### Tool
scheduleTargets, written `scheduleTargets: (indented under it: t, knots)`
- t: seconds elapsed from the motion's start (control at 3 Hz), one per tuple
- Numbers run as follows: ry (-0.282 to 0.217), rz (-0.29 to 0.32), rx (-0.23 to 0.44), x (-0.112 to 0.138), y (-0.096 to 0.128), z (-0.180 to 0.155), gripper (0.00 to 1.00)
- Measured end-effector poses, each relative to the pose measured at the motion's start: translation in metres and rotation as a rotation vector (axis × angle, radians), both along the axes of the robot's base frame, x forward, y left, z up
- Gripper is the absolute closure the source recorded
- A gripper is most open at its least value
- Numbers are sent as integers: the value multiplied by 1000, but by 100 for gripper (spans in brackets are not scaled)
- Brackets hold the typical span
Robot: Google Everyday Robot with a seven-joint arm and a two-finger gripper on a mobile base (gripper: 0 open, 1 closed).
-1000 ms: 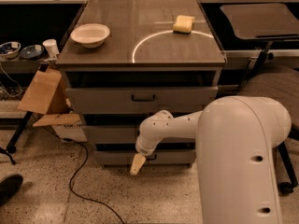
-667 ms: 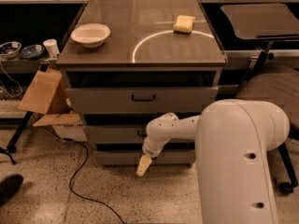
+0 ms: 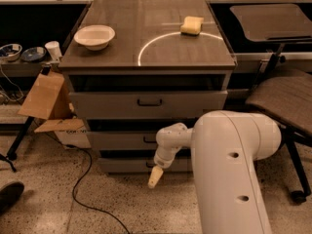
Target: Open bottom drawer
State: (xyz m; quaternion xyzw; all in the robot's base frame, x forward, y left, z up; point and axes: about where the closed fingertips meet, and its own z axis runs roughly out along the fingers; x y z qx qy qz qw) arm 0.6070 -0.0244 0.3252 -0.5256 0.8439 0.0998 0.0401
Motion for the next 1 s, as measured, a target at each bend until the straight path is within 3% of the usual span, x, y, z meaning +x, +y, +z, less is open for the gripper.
scheduleTargets:
  t: [0.33,0.67,1.0]
  knots:
    - [-37,-9,81,-3,-11,-26,0]
    - [-137,-12,195,-3,-22,-51,0]
    - [-282,10,304,12,-18,-58,0]
